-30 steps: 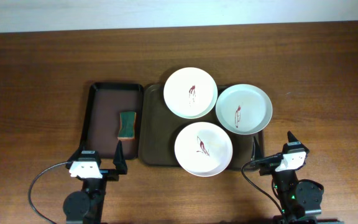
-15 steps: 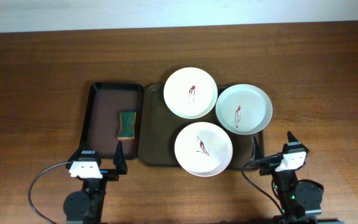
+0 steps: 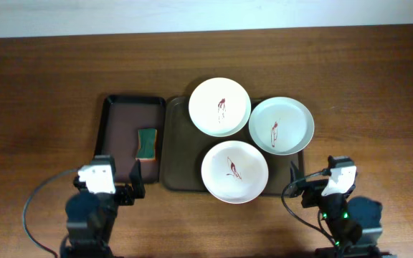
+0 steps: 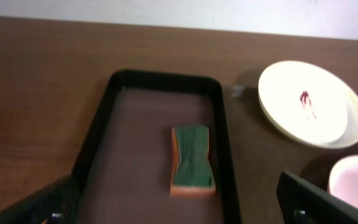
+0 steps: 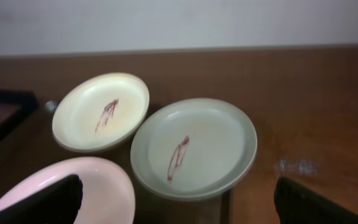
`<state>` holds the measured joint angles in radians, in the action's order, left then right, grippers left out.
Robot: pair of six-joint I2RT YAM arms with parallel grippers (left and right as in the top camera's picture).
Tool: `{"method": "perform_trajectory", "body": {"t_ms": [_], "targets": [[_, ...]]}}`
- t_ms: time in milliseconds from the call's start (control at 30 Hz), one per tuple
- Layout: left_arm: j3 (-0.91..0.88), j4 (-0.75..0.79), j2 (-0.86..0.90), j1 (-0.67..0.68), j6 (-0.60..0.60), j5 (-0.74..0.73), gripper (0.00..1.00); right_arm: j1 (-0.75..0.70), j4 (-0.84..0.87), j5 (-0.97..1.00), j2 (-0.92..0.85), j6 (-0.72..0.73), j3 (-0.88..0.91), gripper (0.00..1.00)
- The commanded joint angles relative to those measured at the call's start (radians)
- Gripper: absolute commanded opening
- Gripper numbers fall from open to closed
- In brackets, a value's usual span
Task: Clean dirty plates on tray and stack at the side
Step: 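Move left gripper to the sponge and right gripper to the front plate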
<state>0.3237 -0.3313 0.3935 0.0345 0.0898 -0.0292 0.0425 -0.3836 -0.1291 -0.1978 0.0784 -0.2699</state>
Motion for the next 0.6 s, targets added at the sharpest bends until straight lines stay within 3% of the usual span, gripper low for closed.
{"method": "perform_trajectory", "body": {"t_ms": [0, 300, 433, 567], "targets": [[0.187, -0.090, 0.192, -0.001, -0.016, -0.001, 0.99, 0.009, -0.090, -0.010, -0.174, 0.008, -0.175, 0.99], [0.549, -0.370, 0.620, 0.000, -0.016, -0.001, 0.99, 0.010, -0.405, -0.034, -0.641, 0.008, -0.568, 0.99], [0.587, -0.453, 0.695, 0.000, -0.016, 0.000, 1.00, 0.010, -0.491, -0.053, -0.777, 0.008, -0.655, 0.99], [0.587, -0.439, 0.706, 0.000, -0.016, -0.025, 0.99, 0.010, -0.483, -0.151, -0.869, 0.008, -0.655, 0.99]]}}
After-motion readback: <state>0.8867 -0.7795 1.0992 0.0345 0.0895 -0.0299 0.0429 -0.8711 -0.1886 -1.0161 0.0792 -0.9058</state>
